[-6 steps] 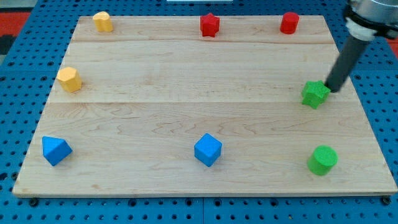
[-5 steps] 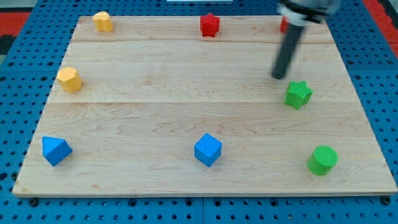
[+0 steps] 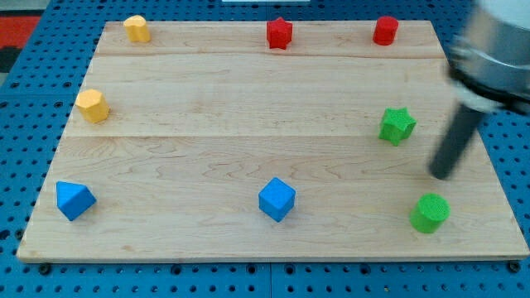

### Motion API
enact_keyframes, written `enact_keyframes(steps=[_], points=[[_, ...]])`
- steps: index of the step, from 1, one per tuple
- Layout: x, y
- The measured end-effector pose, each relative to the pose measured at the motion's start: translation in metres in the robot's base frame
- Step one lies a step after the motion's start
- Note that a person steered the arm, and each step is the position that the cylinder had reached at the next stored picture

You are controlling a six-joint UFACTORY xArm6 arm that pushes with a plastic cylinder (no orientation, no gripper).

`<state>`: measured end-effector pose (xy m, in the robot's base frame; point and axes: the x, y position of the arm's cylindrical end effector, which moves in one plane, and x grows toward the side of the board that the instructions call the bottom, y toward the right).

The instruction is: Point at the green circle

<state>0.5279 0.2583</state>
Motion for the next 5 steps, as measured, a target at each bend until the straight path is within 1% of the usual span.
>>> enact_keyframes(steps=[1,2,3,4,5], points=[[0.066,0.036],[0.091,-0.022],[0.088,-0.055],[0.061,-0.044],[0.048,-0.093]])
